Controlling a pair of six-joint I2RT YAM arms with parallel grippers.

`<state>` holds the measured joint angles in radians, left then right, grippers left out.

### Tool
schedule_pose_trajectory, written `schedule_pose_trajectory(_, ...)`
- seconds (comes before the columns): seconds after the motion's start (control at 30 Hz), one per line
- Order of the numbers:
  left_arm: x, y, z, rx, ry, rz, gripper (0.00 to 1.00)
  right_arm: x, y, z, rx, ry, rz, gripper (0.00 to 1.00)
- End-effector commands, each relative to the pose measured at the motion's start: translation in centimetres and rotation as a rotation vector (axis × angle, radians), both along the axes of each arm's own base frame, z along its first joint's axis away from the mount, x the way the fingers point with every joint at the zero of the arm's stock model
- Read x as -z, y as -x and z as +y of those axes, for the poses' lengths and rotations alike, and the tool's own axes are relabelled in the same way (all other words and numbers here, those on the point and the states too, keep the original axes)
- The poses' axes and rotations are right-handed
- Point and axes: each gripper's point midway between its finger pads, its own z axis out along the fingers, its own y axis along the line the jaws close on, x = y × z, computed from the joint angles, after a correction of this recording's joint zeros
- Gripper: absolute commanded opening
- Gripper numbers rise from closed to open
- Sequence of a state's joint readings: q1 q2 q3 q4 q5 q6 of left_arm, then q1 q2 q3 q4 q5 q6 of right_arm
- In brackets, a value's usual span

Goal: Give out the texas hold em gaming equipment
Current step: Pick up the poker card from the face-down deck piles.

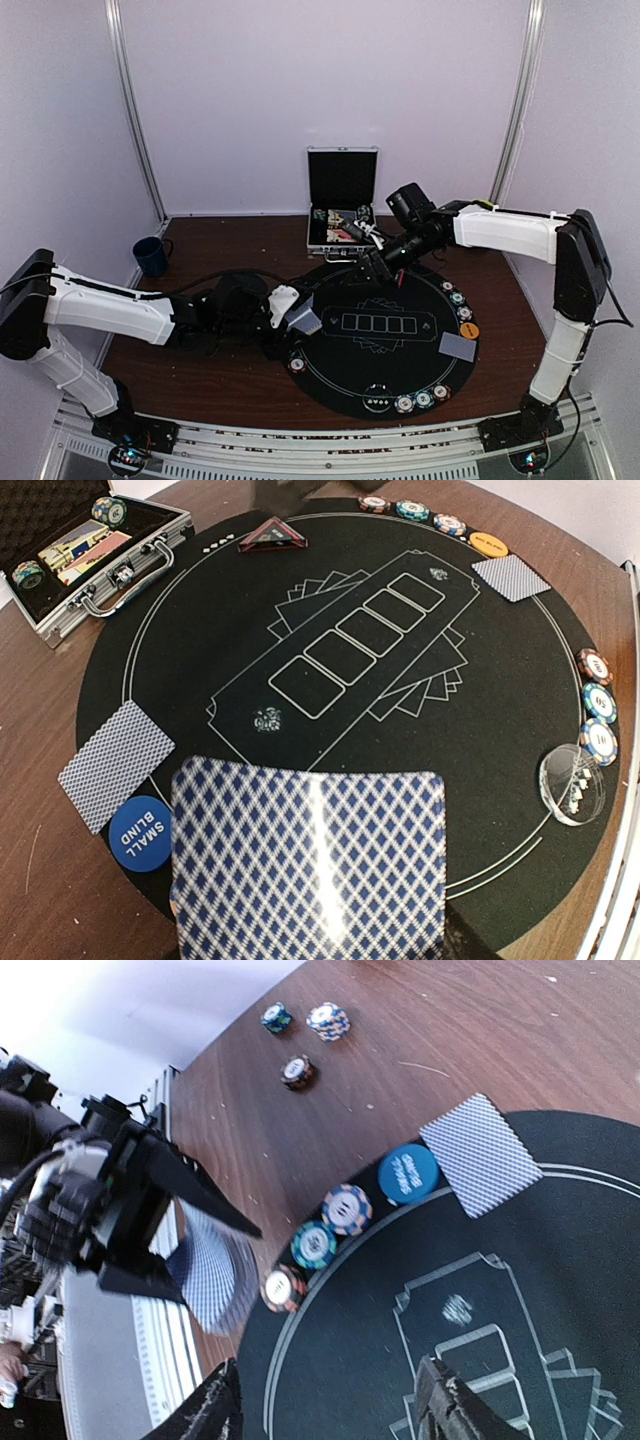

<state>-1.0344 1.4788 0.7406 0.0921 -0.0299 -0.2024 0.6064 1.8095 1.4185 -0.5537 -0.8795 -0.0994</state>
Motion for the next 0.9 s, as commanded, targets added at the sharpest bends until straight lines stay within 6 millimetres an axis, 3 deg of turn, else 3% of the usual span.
schedule_pose_trajectory(0.0,-1.4,-0.3,-0.9,0.012,0.037,-0.031,0.53,-2.1,-0.4,4.2,-0.01,-0.15,0.025,0.61)
schedule_pose_trajectory(0.1,-1.5,-0.1,-1.0,0.02,0.042,-0.029,0.53,-0.5,0.6,5.7,-0.039,-0.148,0.079,0.61)
schedule_pose_trajectory(0.33,-1.5,-0.1,-1.1,0.024,0.046,-0.024,0.53,0.8,2.8,7.9,-0.094,-0.158,0.132,0.63)
schedule_pose_trajectory(0.63,-1.6,0.1,-1.2,0.032,0.053,-0.023,0.53,2.8,3.0,9.2,-0.091,-0.133,0.195,0.62)
schedule_pose_trajectory(0.87,-1.4,0.1,-1.2,0.035,0.048,-0.02,0.53,3.8,4.8,9.5,-0.179,-0.118,0.231,0.62)
